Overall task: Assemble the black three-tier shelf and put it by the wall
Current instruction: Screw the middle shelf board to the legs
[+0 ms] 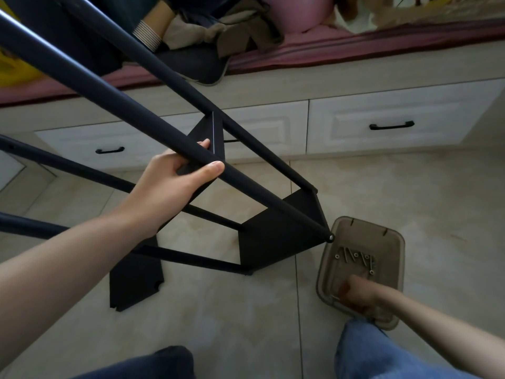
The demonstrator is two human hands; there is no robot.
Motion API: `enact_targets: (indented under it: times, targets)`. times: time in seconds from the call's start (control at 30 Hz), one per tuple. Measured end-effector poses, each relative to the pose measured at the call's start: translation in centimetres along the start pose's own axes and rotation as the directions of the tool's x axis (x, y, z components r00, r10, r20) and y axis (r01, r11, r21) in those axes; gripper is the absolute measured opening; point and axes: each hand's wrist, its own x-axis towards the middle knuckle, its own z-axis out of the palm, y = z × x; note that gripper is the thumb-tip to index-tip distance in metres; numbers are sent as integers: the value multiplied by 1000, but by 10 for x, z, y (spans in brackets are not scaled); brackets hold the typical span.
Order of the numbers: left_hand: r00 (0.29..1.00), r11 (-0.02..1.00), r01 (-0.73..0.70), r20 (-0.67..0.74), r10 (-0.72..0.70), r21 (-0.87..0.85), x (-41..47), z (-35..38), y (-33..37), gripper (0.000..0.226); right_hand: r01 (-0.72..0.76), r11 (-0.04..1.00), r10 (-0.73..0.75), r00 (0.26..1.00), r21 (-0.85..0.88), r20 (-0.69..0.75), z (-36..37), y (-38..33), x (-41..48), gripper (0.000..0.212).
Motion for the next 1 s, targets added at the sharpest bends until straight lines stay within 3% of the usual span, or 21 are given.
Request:
enact_targets:
  times: [0.07,0.27,0.43,0.5,0.53,0.67,1.0]
  targets:
    - [1000,1000,-3,-1,3,2,-1,0,1,66,11,1000,-11,1000,6,26,5,1,2,10]
    - [1000,1000,-11,2,11,-5,-2,2,5,75,28,997,-34,997,-78,-73,3,-2,23,4]
    - [1000,1000,-12,-7,12,11,-2,3,3,77,65,997,-47,929,38,-368,-10,-1,42,29]
    - [1000,1000,-16,-11,17,21,-2,4,3,78,109,993,-78,897,46,-436,-12,1,50,19]
    - [1000,999,-20,-14,20,28,-2,4,3,78,116,993,-92,897,30,-433,-11,2,54,11]
    - [999,999,-33,-23,34,42,0,7,4,76,133,991,-108,897,28,-429,-6,6,71,20]
    - [999,996,-48,-14,49,80,2,10,9,80,155,988,-129,878,18,-461,1,6,78,5]
